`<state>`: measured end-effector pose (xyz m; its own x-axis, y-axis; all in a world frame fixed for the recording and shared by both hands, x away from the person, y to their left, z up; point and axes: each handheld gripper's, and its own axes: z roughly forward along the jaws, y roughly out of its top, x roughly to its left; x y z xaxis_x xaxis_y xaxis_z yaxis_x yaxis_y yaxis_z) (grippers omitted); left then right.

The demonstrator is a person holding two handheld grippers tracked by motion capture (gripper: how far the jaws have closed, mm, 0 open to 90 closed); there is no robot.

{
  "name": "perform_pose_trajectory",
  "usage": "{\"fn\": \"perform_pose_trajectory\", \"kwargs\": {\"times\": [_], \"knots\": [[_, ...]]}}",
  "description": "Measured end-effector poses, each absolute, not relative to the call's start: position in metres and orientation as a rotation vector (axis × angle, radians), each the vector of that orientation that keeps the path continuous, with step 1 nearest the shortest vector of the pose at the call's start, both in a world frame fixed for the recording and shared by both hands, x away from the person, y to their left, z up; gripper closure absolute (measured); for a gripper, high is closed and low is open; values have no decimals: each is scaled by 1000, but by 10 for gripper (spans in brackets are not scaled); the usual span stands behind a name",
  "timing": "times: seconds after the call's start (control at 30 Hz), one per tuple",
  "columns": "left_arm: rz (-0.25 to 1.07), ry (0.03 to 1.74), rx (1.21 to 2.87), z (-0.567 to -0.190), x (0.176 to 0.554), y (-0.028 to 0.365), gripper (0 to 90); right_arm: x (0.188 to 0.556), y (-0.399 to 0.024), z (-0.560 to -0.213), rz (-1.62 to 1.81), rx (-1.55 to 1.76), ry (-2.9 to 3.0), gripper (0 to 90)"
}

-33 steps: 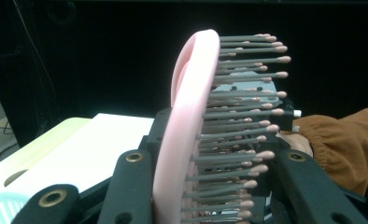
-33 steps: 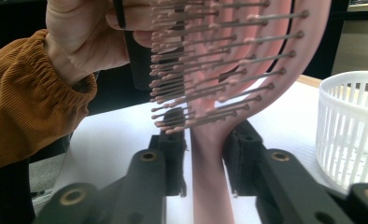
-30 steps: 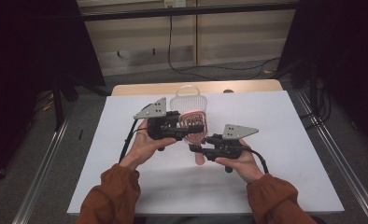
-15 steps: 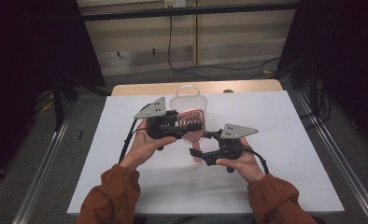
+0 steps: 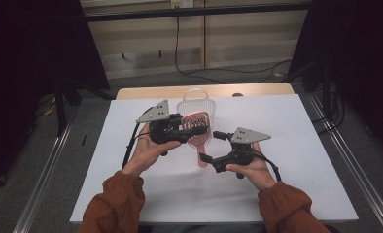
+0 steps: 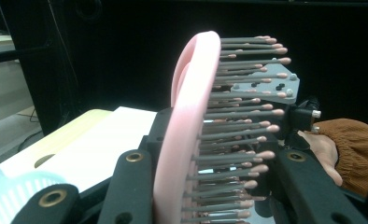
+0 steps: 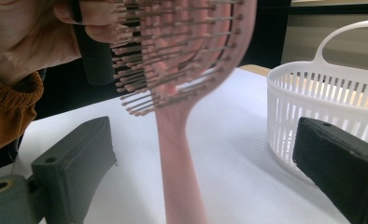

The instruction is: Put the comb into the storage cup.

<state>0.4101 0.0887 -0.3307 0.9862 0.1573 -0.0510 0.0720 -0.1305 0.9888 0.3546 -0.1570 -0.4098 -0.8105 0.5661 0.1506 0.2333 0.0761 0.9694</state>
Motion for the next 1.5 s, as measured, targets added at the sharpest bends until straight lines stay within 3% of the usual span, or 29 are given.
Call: {"fn": "perform_pose_trajectory", "kwargs": {"times": [1.0, 1.5], "knots": [[141, 270, 1709, -328, 411, 101, 628, 339, -173, -408, 1639, 896, 1884, 0], [188, 293, 1678, -321, 413, 113, 628, 318, -203, -415, 1569, 959, 1788, 0]]}}
